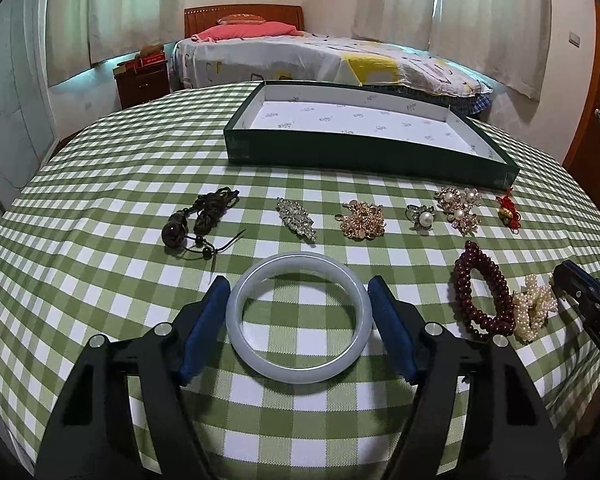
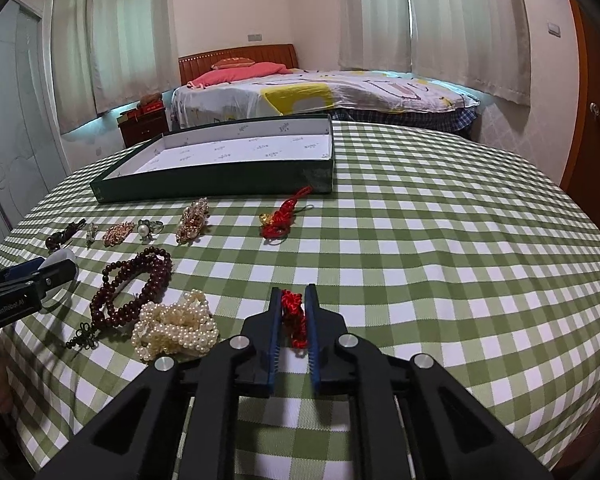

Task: Organize jewelry
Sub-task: 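Carry the bangle into the green box and open the left tool while the right tool releases the charm there, then lift both open tools out of the box back toward the jewelry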

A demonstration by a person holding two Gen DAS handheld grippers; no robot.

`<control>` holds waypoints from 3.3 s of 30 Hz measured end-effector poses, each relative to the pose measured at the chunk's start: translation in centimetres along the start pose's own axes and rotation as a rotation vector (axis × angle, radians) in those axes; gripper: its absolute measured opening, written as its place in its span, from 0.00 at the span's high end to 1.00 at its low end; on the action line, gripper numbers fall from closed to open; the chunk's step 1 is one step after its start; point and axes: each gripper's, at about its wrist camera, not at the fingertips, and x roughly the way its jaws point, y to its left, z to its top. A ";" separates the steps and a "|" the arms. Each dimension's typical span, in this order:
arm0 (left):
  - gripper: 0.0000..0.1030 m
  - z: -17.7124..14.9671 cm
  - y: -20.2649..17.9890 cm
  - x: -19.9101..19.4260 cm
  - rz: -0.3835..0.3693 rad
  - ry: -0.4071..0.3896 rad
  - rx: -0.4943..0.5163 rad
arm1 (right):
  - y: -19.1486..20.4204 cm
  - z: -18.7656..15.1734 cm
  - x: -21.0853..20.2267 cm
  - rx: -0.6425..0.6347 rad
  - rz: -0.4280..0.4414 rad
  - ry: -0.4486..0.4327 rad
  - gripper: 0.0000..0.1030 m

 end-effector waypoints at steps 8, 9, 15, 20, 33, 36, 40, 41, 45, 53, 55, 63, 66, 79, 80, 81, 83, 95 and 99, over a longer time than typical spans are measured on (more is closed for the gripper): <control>0.33 0.6 0.0 -0.6 0.009 -0.029 0.009 | -0.1 0.6 0.0 0.016 0.011 -0.009 0.90; 0.33 0.7 0.0 -0.6 0.009 -0.033 0.013 | -0.2 0.6 0.0 0.021 0.014 -0.011 0.90; 0.33 1.6 -0.1 -1.3 0.018 -0.066 0.028 | -0.1 1.8 -0.7 0.031 0.024 -0.041 0.90; 0.33 3.1 0.1 -1.9 0.009 -0.092 0.027 | 0.3 3.8 -1.3 0.033 0.042 -0.083 0.90; 0.33 11.7 0.8 2.1 -0.073 -0.111 -0.046 | 1.0 11.4 3.0 0.015 0.076 -0.157 0.90; 0.33 13.9 0.6 4.5 -0.059 -0.124 -0.025 | 0.8 12.4 5.6 0.012 0.066 -0.131 0.90; 0.33 15.3 0.6 9.3 -0.059 -0.047 -0.009 | 0.0 12.9 9.4 0.017 0.051 -0.050 0.90; 0.33 15.3 0.7 10.5 -0.060 -0.019 -0.009 | -0.2 12.9 10.0 0.026 0.052 -0.031 0.90; 0.33 15.1 1.4 13.9 -0.058 0.071 -0.032 | -0.7 13.0 12.7 0.050 0.047 0.051 0.90; 0.33 15.0 0.6 15.5 -0.030 0.107 0.021 | -1.0 13.1 14.0 0.044 0.041 0.122 0.90; 0.33 15.0 0.3 15.7 -0.023 0.107 0.033 | -1.1 13.1 14.1 0.039 0.037 0.130 0.90; 0.29 15.0 0.3 15.8 -0.023 0.112 0.046 | -1.5 13.4 14.4 0.049 0.046 0.139 0.80; 0.24 15.0 0.1 15.8 -0.031 0.113 0.055 | -1.0 13.4 14.3 0.031 0.060 0.138 0.69; 0.20 13.6 0.2 9.0 -0.022 -0.060 0.043 | 0.1 12.6 8.3 0.033 0.053 0.014 0.49; 0.20 13.3 0.2 8.3 -0.020 -0.073 0.043 | 0.2 12.4 7.8 0.031 0.052 0.007 0.49; 0.20 12.9 0.1 7.5 -0.016 -0.086 0.044 | 0.4 11.9 7.1 0.029 0.051 -0.002 0.49; 0.20 12.0 0.0 6.0 -0.011 -0.108 0.040 | 0.9 11.0 5.8 0.026 0.055 -0.011 0.49; 0.20 5.4 -0.2 0.5 0.011 -0.117 0.016 | 3.1 4.1 0.5 -0.018 0.075 -0.027 0.49; 0.20 3.9 -0.2 -0.3 0.020 -0.108 0.012 | 3.6 2.3 0.3 -0.027 0.093 0.004 0.49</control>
